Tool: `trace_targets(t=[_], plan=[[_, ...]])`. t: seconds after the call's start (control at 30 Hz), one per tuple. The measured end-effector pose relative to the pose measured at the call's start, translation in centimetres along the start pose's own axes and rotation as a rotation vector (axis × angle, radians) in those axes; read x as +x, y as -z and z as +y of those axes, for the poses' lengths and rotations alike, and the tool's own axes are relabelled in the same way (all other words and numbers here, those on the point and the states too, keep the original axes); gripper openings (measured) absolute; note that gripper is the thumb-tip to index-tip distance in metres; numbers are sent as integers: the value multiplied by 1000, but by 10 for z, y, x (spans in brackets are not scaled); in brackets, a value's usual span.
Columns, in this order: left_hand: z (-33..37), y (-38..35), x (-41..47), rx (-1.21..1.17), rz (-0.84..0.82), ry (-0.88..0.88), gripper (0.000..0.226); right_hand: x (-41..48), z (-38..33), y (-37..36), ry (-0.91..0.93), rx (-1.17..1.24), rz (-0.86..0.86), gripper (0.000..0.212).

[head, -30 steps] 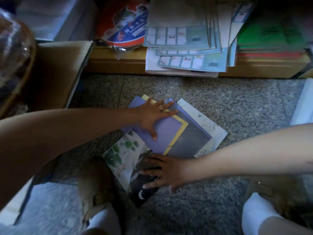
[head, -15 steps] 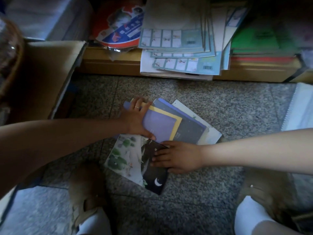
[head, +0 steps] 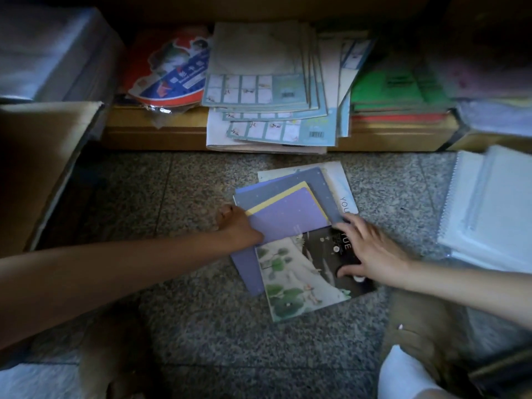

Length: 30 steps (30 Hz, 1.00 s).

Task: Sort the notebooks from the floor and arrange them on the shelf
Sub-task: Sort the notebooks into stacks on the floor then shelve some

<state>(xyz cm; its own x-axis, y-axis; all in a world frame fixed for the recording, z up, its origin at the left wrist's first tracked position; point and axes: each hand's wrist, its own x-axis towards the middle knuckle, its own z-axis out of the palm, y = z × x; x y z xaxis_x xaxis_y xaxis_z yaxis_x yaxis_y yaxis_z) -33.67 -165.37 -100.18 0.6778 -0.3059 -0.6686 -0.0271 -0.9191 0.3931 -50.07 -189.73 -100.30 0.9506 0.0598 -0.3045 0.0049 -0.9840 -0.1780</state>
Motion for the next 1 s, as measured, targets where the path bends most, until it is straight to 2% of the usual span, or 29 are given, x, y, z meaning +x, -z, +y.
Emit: trace_targets(t=[0.07,0.2,0.27,0.37,0.43,0.47,0.53,0.57,0.63,0.7,0.77,0.87,1.0], plan=[[9,-12,-4,-15,-29,0,128,-4,12,10,-156,34,-76,110],[25,-38,-26,81,-50,-43,106,-5,25,18,-273,196,-83,115],[30,-43,-36,75,-74,-76,113,-8,23,19,-281,267,-45,103],[38,-39,-53,85,-5,-174,95,-11,18,26,-227,279,94,71],[42,-35,-64,167,74,-283,102,-11,16,39,-194,419,185,44],[45,-32,-69,203,123,-389,99,-10,16,47,-177,541,202,38],[53,-27,-69,235,155,-608,78,-8,15,67,-148,781,180,37],[57,-23,-67,234,126,-655,62,-8,12,79,-133,880,159,35],[63,-17,-63,70,-22,-678,35,-6,7,99,-109,1044,179,31],[69,-13,-61,-282,-243,-673,19,0,7,114,-134,1192,287,27],[71,-10,-64,-544,-359,-674,29,8,10,124,-179,1259,393,25],[70,-14,-68,-654,-305,-711,40,16,12,130,-198,1273,403,22],[64,-23,-68,-625,-155,-700,31,19,10,124,-236,1254,370,19]])
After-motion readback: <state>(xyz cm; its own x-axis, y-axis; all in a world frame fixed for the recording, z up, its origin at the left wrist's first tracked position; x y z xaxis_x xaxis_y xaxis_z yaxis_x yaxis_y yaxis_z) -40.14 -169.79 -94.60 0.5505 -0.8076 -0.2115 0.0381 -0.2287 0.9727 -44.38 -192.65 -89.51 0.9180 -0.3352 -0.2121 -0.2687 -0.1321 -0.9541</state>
